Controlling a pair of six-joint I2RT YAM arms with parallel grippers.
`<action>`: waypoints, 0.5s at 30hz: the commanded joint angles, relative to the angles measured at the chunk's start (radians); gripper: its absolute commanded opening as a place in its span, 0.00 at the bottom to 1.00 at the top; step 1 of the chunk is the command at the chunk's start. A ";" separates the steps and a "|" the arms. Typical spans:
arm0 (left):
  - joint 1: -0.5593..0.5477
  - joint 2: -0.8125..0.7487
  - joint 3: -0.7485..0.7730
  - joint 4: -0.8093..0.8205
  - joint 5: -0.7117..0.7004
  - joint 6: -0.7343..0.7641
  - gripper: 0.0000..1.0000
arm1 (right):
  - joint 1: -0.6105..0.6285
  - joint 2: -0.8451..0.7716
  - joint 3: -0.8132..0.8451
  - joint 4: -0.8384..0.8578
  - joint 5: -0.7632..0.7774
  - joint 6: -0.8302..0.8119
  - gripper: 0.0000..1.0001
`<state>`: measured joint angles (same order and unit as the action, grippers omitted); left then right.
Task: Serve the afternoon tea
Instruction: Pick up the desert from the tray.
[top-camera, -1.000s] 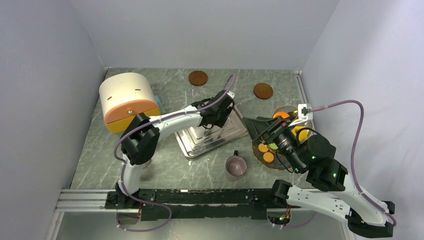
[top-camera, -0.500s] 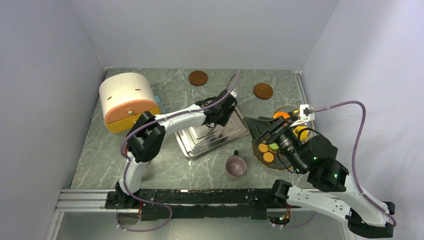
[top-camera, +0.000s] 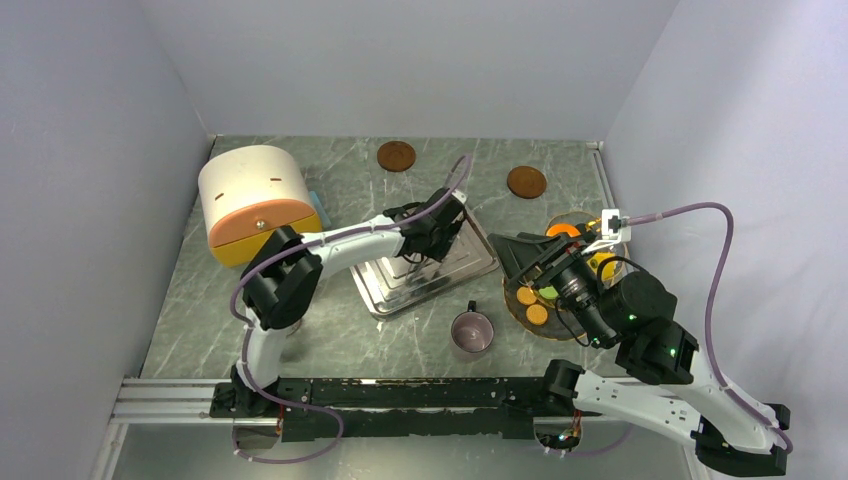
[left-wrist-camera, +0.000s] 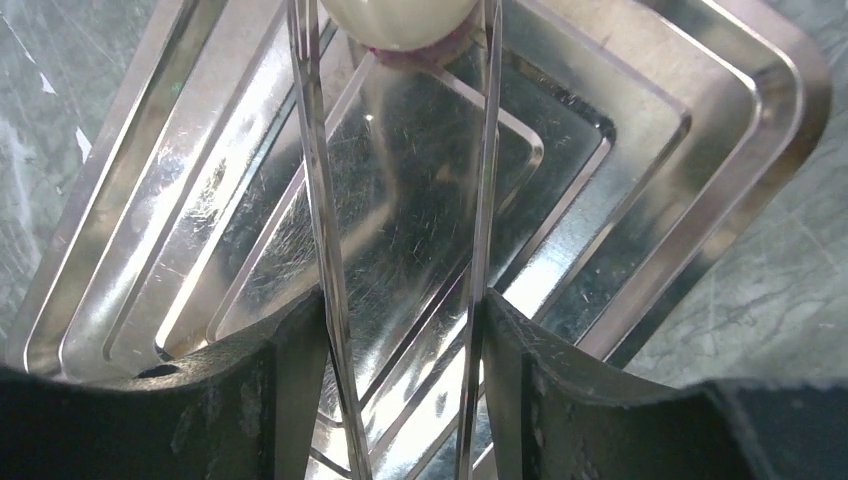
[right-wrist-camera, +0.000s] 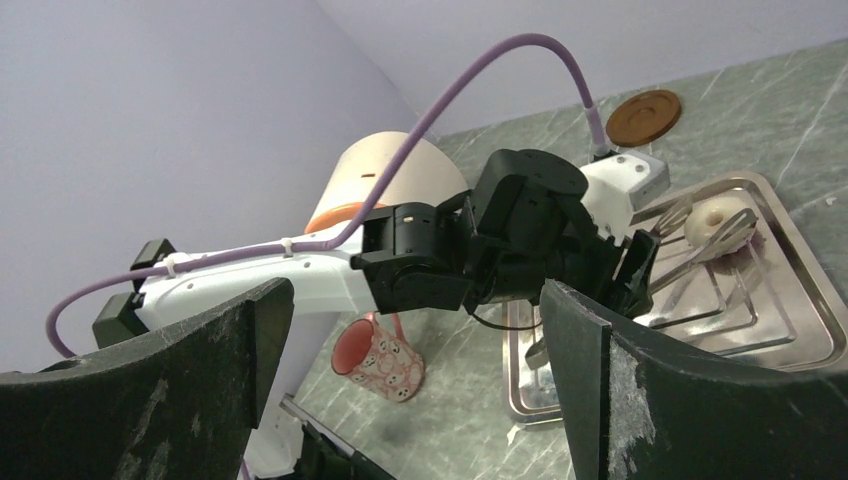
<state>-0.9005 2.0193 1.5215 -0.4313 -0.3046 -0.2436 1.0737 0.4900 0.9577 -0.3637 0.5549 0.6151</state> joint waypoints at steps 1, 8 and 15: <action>-0.005 -0.053 0.014 0.032 0.009 -0.014 0.58 | 0.004 -0.001 0.007 0.027 0.017 -0.009 0.98; -0.005 -0.007 0.039 0.013 -0.008 -0.010 0.62 | 0.003 -0.011 0.003 0.023 0.018 -0.004 0.99; -0.006 -0.012 0.007 0.042 -0.004 -0.014 0.61 | 0.003 -0.013 -0.003 0.025 0.024 -0.006 0.98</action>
<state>-0.9005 2.0064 1.5261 -0.4236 -0.3050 -0.2504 1.0737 0.4904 0.9573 -0.3637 0.5552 0.6155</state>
